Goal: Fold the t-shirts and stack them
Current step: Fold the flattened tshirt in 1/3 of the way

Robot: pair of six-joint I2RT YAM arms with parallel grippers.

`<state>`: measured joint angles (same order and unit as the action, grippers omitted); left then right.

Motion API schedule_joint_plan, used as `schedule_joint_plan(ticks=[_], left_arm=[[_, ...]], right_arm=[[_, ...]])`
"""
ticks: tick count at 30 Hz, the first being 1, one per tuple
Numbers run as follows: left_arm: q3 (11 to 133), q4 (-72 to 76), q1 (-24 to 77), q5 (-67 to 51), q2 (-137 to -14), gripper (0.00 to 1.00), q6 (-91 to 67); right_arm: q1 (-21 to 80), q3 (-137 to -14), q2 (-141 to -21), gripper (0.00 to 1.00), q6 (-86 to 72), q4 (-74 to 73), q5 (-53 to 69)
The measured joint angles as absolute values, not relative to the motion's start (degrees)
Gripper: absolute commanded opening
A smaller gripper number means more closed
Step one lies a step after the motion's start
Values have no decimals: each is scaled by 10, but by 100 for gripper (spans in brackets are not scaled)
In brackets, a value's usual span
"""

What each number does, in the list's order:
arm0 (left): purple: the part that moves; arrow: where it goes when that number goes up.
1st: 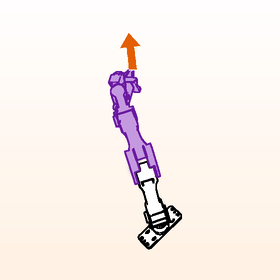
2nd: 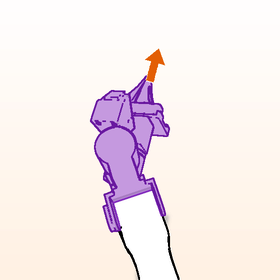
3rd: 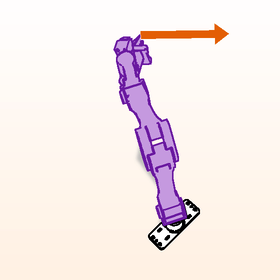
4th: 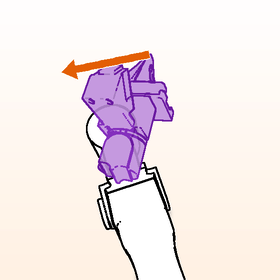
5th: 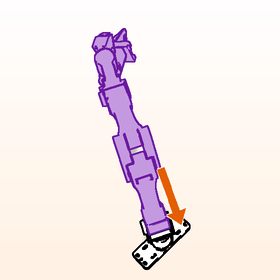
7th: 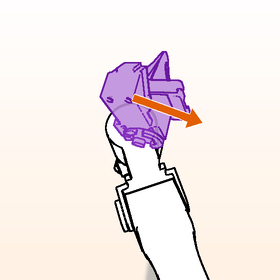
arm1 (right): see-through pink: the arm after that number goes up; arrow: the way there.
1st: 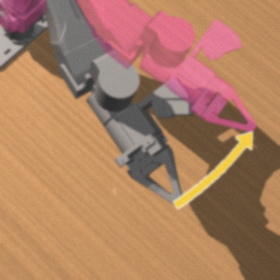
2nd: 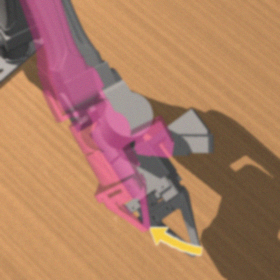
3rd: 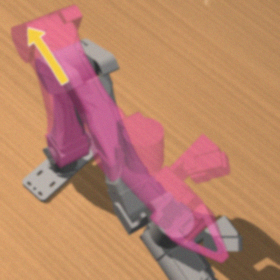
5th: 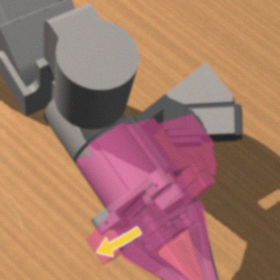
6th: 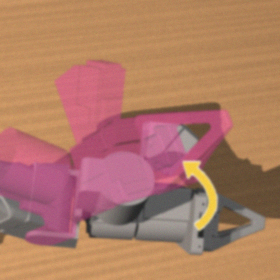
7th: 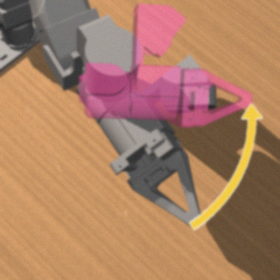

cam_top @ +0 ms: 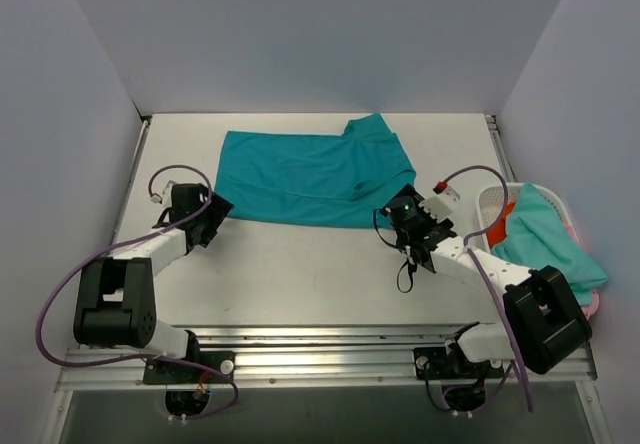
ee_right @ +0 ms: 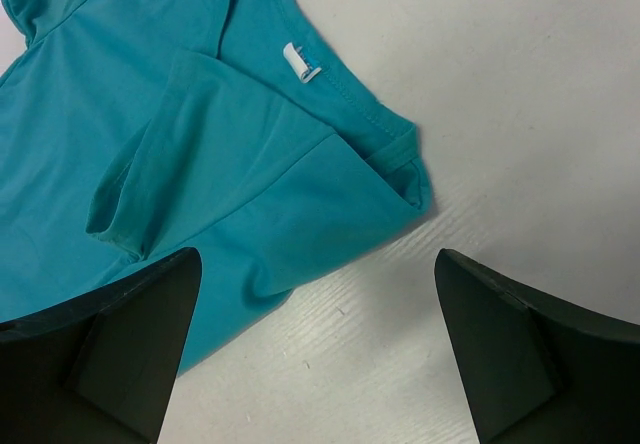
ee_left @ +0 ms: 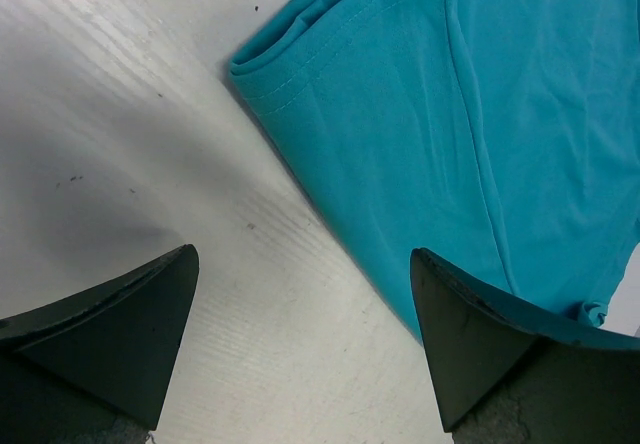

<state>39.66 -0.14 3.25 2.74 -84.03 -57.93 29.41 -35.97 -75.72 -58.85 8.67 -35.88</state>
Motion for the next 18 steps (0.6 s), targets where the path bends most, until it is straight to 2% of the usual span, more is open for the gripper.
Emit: schedule_joint_plan(ticks=[13, 18], left_arm=[[402, 77, 38, 28, -901, 97, -608], [410, 85, 38, 32, -912, 98, -611]], right_arm=[[294, -337, -862, 99, -623, 140, -322], [293, -341, -883, 97, -620, 181, -329]])
